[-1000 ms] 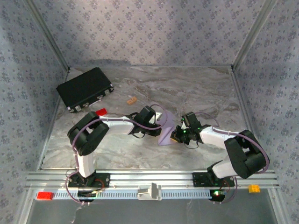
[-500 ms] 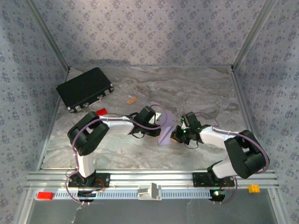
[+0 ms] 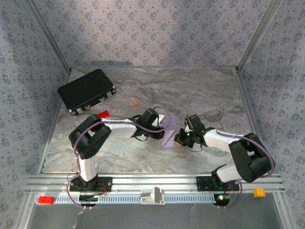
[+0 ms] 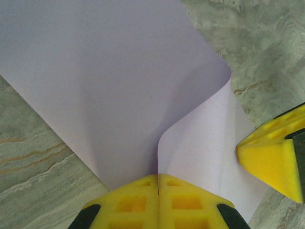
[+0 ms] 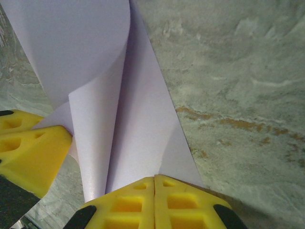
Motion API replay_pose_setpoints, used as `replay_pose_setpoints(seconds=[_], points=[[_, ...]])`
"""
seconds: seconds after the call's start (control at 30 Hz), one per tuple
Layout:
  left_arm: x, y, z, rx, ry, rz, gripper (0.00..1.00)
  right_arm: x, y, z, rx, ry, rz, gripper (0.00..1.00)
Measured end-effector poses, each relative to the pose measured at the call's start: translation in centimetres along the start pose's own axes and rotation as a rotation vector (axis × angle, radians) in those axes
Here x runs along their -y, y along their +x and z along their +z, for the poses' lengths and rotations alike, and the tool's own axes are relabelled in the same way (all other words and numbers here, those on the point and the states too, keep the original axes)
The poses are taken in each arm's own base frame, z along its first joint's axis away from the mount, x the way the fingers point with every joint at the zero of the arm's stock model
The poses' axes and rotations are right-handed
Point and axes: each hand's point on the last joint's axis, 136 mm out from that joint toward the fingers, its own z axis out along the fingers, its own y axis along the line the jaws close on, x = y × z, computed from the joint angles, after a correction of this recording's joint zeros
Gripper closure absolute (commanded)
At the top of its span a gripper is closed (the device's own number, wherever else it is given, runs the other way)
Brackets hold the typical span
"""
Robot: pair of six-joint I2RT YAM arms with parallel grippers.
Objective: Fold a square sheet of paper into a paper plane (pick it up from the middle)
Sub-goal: Fold the triangle a second time at the center of the table.
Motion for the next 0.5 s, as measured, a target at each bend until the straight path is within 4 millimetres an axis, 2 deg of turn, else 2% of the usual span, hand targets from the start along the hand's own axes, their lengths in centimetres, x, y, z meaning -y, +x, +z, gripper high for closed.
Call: replay_pose_setpoints(seconds=[0.5], points=[[-0.23, 0.19, 0.18, -0.006, -0.007, -0.003, 1.0, 0.01, 0.01, 0.0, 0.0, 0.0, 0.001, 0.93]])
